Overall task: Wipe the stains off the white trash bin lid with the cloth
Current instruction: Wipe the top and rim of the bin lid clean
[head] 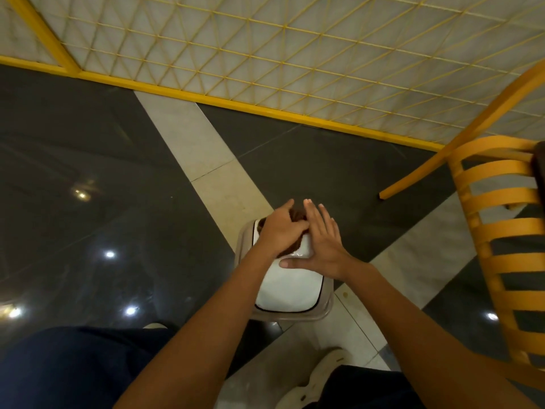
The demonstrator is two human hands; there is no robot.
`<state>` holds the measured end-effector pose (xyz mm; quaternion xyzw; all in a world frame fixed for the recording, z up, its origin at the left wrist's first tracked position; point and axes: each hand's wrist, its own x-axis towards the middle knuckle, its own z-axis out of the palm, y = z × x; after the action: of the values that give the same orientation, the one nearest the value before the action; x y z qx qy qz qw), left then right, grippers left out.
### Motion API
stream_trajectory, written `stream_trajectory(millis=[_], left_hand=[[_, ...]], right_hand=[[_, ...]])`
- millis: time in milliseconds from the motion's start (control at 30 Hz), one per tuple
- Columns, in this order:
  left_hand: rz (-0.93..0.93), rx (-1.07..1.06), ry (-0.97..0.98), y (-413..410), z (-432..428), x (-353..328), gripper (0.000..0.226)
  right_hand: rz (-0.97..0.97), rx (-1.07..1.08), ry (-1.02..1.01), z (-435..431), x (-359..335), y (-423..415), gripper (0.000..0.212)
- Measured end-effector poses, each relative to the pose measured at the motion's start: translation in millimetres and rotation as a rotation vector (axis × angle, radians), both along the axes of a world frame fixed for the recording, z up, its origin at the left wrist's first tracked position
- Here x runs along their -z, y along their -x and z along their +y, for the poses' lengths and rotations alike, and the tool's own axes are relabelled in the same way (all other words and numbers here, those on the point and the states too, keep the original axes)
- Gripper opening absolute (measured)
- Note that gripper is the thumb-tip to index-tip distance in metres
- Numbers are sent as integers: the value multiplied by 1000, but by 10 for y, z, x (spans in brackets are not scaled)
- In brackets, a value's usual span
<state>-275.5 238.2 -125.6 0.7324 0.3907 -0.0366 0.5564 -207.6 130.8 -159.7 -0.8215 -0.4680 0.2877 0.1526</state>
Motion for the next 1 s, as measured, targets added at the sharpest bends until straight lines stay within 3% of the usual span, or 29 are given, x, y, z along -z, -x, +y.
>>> stream_trajectory(millis=[100, 167, 233, 367, 467, 633, 733, 867, 1000], left_hand=[[-157, -232, 63, 188, 141, -84, 54], [-267, -461, -15, 346, 170, -57, 41], [-225, -619, -130, 490, 216, 64, 36], [-23, -502, -125, 570, 161, 391, 43], [-67, -473, -72, 562, -19, 483, 39], [-21, -591, -195, 570, -111, 537, 42], [34, -608, -220, 548, -111, 557, 45], [37, -661, -167, 558, -112, 604, 48], [79, -693, -78, 570, -115, 576, 54]], right_hand=[[68, 93, -134, 44, -160, 35, 117], [19, 110, -210, 139, -266, 94, 89], [-85, 78, -188, 288, -335, 157, 66], [-138, 104, -28, 540, -271, 330, 56], [-272, 182, -13, 584, -155, 445, 44], [-491, 18, 40, 690, -58, 615, 30], [-464, 36, -122, 702, -38, 529, 22], [-366, -18, -43, 681, -43, 327, 34], [-300, 269, 145, 673, -63, 49, 33]])
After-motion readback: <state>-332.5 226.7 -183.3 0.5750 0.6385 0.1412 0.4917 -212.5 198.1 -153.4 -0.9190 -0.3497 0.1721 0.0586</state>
